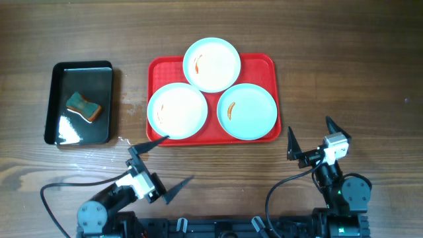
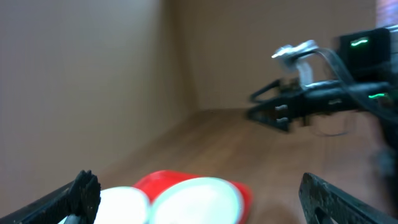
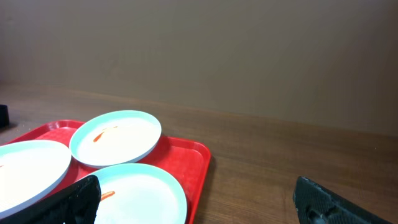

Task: Clean dirty plates on tray and stack at the side
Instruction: 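Move the left gripper over the sponge in the black tray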

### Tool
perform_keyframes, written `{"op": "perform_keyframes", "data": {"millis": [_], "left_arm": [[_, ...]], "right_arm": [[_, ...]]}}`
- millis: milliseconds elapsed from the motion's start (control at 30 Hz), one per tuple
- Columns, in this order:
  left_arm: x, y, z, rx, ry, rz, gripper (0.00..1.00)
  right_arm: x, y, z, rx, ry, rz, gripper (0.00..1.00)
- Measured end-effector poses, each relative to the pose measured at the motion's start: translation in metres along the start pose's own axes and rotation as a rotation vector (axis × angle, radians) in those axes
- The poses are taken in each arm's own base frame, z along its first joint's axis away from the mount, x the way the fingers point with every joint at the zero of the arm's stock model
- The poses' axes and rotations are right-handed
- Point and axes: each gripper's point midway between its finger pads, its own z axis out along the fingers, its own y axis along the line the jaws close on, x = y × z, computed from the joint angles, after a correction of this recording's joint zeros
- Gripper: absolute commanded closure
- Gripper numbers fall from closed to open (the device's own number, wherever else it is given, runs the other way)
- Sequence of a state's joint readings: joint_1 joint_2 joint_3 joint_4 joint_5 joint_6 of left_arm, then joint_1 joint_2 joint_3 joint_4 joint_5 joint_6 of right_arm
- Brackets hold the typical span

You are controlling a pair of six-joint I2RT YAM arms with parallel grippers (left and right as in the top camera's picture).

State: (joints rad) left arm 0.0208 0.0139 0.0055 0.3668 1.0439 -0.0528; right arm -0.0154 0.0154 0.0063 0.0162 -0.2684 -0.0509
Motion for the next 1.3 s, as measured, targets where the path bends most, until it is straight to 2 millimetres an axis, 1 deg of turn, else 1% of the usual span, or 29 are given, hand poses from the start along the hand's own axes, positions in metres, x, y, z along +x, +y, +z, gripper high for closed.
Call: {"op": "perform_keyframes", "data": {"millis": [133,300,367,433,500,600,767,900,933,1000,1033,1133,1233,1267,1300], "left_arm": [[-0.024,-0.003,-0.001,0.006,-0.073,-0.036,0.0],[-0.041,0.02,-0.001,-0.121,-0.094,-0.169,0.0],[-0.048,0.033,0.0,-0.186,-0.059,-0.246,0.0],[-0.048,0.044,0.0,-0.248,0.011,-0.346,0.0],[-0.041,0.052,0.001,-0.296,0.101,-0.45,0.0],[-0.033,0.059,0.004,-0.322,0.199,-0.561,0.0],[-0.027,0.062,0.013,-0.277,0.238,-0.65,0.0],[-0.035,0.067,0.02,-0.247,0.201,-0.685,0.0],[-0.034,0.069,0.021,-0.252,0.203,-0.709,0.0],[-0.026,0.074,0.02,-0.293,0.244,-0.797,0.0],[-0.014,0.08,0.019,-0.348,0.314,-0.902,0.0],[0.013,0.093,0.014,-0.46,0.488,-1.068,0.0],[0.03,0.115,0.018,-0.521,0.606,-1.14,0.0],[0.032,0.117,0.019,-0.521,0.614,-1.139,0.0],[0.039,0.127,0.024,-0.531,0.642,-1.159,0.0]], "right_arm": [[0.0,0.0,0.0,0.0,0.0,0.0,0.0],[0.0,0.0,0.0,0.0,0.0,0.0,0.0],[0.0,0.0,0.0,0.0,0.0,0.0,0.0],[0.0,0.0,0.0,0.0,0.0,0.0,0.0],[0.0,0.0,0.0,0.0,0.0,0.0,0.0],[0.0,0.0,0.0,0.0,0.0,0.0,0.0],[0.0,0.0,0.0,0.0,0.0,0.0,0.0],[0.0,0.0,0.0,0.0,0.0,0.0,0.0],[0.0,0.0,0.0,0.0,0.0,0.0,0.0],[0.0,0.0,0.0,0.0,0.0,0.0,0.0],[0.0,0.0,0.0,0.0,0.0,0.0,0.0],[0.0,0.0,0.0,0.0,0.0,0.0,0.0],[0.0,0.0,0.0,0.001,0.0,0.0,0.0],[0.0,0.0,0.0,0.0,0.0,0.0,0.0],[0.0,0.0,0.0,0.0,0.0,0.0,0.0]]}}
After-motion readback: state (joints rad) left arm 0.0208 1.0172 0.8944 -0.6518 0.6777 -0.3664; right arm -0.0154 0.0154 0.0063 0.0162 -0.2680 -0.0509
